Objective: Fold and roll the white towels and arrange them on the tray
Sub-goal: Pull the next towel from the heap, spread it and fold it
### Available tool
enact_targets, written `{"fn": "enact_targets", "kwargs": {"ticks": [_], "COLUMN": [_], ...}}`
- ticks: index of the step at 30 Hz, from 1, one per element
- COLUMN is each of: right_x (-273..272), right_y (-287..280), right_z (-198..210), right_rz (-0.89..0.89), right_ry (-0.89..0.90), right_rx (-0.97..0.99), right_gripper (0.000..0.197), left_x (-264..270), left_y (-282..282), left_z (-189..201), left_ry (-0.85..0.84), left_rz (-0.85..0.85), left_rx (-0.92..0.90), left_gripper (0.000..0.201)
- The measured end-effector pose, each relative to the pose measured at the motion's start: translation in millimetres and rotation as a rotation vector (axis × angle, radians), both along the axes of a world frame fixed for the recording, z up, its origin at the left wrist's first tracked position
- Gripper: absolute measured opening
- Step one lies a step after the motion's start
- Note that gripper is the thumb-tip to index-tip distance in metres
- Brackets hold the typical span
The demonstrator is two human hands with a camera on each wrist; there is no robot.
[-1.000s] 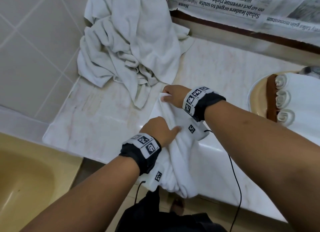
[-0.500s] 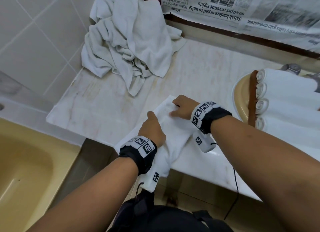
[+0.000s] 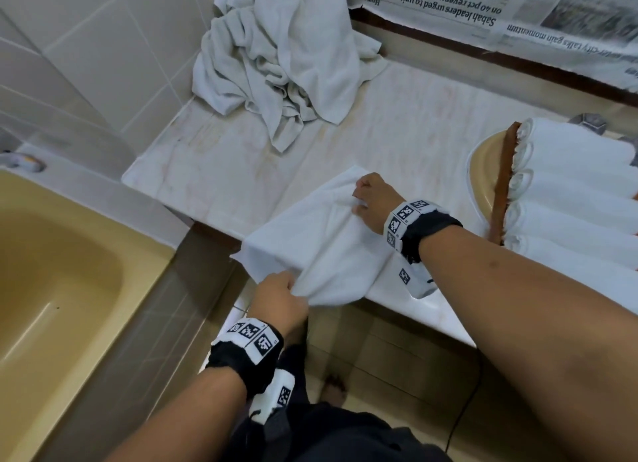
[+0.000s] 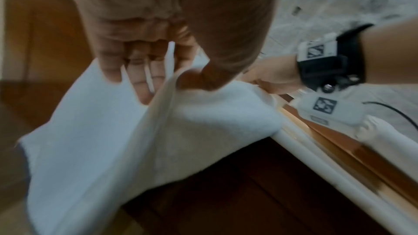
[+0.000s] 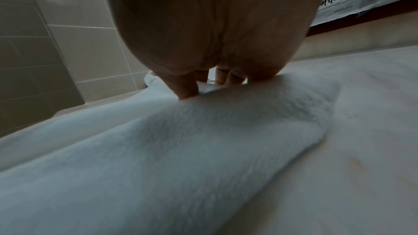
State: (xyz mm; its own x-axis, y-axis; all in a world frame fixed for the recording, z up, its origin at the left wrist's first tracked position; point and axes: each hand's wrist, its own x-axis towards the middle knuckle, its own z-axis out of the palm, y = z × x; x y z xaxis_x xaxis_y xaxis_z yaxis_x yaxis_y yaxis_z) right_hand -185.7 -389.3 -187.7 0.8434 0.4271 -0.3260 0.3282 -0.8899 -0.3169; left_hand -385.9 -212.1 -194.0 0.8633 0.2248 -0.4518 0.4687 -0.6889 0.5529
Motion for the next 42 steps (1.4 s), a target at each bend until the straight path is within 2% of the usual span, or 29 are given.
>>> {"fn": "enact_targets", "kwargs": {"ticks": [3, 5, 8, 11, 15, 17, 20, 25, 33, 39, 42], "right_x": [1, 2, 3, 6, 17, 23, 29, 35, 46, 45, 43], "right_y": [-1, -1, 2, 3, 6, 9, 12, 13, 15, 10, 8], "right_z": [-1, 0, 4, 10, 16, 20, 21, 15, 19, 15, 12], "right_rz": [-0.010, -0.023, -0.047, -0.094, -0.202, -0.265, -0.326, -0.402, -0.418, -0.439, -0.412], "right_ry": [0.005, -0.016, -0.053, -0.072, -0.101, -0.092, -0.075, -0.027, 0.047, -0.006, -0.004], "right_rx": [-0.018, -0.017, 0.009, 0.041, 0.083, 0.102, 0.109, 0.072, 0.018, 0.011, 0.048], "right_gripper": [0.034, 0.033, 0.029, 0.029, 0.012, 0.010, 0.010, 0.009, 0.030, 0.011, 0.008], "left_x": [-8, -14, -29, -28, 16, 40, 67, 84, 95, 110, 126], "left_y": [12, 22, 35, 50, 81, 96, 109, 114, 111, 99, 78], "left_z": [-17, -33, -45, -34, 2, 11, 9, -5, -3, 12, 21], "left_ry": [-0.044, -0.026, -0.058, -0.176, -0.309, -0.370, -0.316, -0.258, -0.205, -0.086, -0.118], "left_rz": [0.206, 0.241, 0.183, 0.183, -0.012, -0.081, -0.170, -0.288, -0.329, -0.441, -0.498], "left_rx": [-0.103, -0.149, -0.179, -0.189, -0.066, 0.019, 0.079, 0.060, 0.137, 0.216, 0.157], "left_gripper": [0.014, 0.016, 0.013, 0.017, 0.022, 0.027, 0.027, 0.025, 0.018, 0.030, 0.025]}}
